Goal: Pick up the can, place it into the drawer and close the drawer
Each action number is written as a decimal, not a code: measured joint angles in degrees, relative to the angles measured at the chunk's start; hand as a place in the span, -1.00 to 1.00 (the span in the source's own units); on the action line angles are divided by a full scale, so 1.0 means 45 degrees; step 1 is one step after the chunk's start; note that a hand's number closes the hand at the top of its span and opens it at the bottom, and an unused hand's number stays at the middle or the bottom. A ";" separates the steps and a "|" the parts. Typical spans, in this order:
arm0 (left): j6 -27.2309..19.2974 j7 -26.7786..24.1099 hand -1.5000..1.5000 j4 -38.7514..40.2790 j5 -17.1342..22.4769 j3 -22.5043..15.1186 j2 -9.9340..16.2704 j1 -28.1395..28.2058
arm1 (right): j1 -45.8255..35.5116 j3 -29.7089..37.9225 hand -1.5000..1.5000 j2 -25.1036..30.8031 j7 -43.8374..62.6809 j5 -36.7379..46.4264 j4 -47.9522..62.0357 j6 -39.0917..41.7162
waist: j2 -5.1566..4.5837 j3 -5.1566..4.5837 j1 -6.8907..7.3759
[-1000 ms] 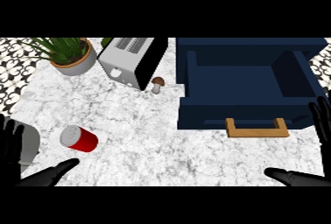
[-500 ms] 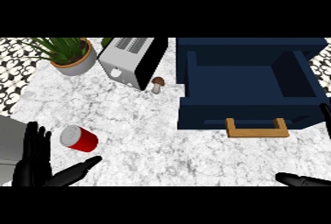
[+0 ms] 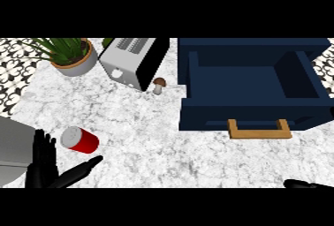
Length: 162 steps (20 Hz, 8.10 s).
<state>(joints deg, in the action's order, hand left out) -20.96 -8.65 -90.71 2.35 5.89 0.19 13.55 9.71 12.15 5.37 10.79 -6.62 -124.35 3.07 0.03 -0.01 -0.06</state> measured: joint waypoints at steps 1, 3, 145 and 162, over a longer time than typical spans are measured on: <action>0.0067 -0.0129 -1.00 0.0269 0.0083 0.0095 0.0006 -0.0062 | -0.0107 0.0084 -1.00 0.0052 0.0225 -0.0065 -0.0085 -0.0016 | -0.0001 0.0001 0.0002; 0.0154 -0.0542 -1.00 0.0846 0.0288 0.0255 0.0043 -0.0161 | -0.0235 0.0198 -1.00 0.0065 0.0443 -0.0080 -0.0208 -0.0080 | -0.0002 0.0000 0.0005; -0.3554 0.2368 -1.00 1.5711 0.5875 -0.4113 -0.0044 -2.3460 | -0.5407 -0.2210 -1.00 0.2930 -0.0298 0.7335 0.2329 0.0575 | -0.0392 0.0030 -0.0791; -0.2812 0.2281 -1.00 1.6110 0.5679 -0.3772 0.0475 -2.3625 | -0.8534 -0.4451 -1.00 0.1984 -0.2416 1.2972 1.0669 -0.2929 | -0.0197 0.0020 0.0128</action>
<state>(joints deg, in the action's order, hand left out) -33.61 1.62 -18.22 27.91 -11.09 2.33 -92.76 -28.69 -7.89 14.30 -0.08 51.76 -76.34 -10.11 -0.86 0.08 0.51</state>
